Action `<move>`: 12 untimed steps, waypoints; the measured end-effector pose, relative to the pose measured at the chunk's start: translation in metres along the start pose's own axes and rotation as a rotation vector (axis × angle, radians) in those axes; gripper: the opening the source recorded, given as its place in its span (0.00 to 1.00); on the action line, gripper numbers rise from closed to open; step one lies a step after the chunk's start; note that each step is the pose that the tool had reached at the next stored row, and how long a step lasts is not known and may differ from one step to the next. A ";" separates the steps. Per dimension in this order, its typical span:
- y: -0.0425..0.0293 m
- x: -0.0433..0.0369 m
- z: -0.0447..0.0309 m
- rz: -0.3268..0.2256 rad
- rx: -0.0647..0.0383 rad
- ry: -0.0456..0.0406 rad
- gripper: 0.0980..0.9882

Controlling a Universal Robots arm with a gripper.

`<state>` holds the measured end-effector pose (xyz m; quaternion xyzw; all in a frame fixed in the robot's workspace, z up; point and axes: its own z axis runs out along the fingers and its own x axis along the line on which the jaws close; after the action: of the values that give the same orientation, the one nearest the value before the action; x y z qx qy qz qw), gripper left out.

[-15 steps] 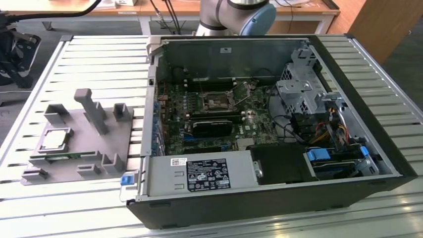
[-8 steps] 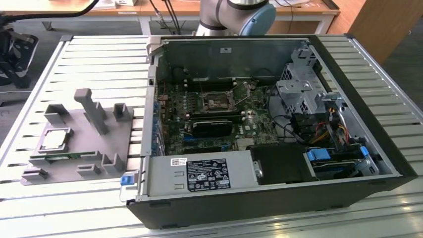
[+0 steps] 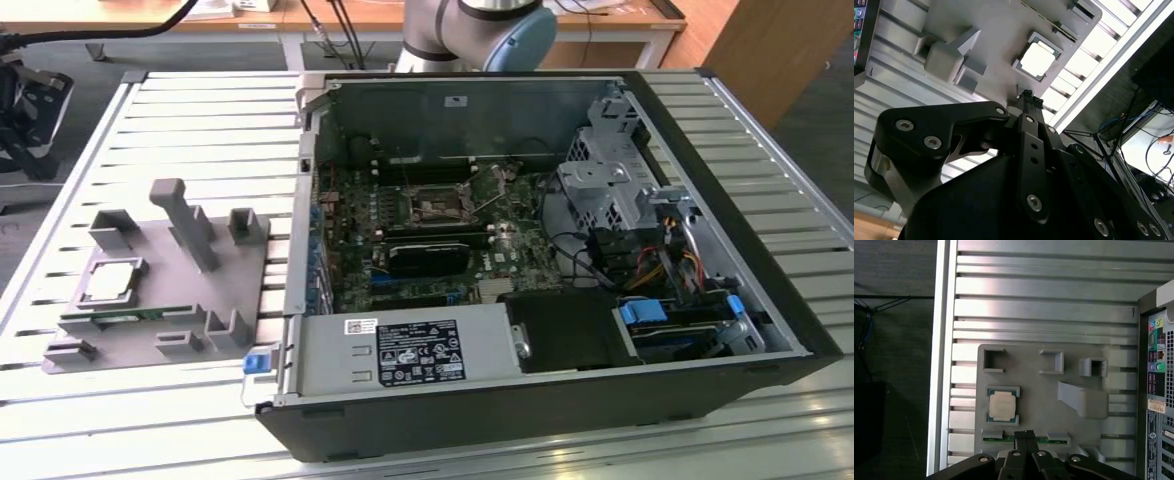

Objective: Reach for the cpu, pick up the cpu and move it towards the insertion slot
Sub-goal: 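Pick up the cpu and move it towards the insertion slot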

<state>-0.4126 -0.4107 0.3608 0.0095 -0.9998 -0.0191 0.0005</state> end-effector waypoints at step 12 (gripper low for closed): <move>-0.0076 0.0046 0.0106 0.000 0.000 -0.0017 0.01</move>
<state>-0.4170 -0.4179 0.3499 0.0098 -0.9998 -0.0191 -0.0004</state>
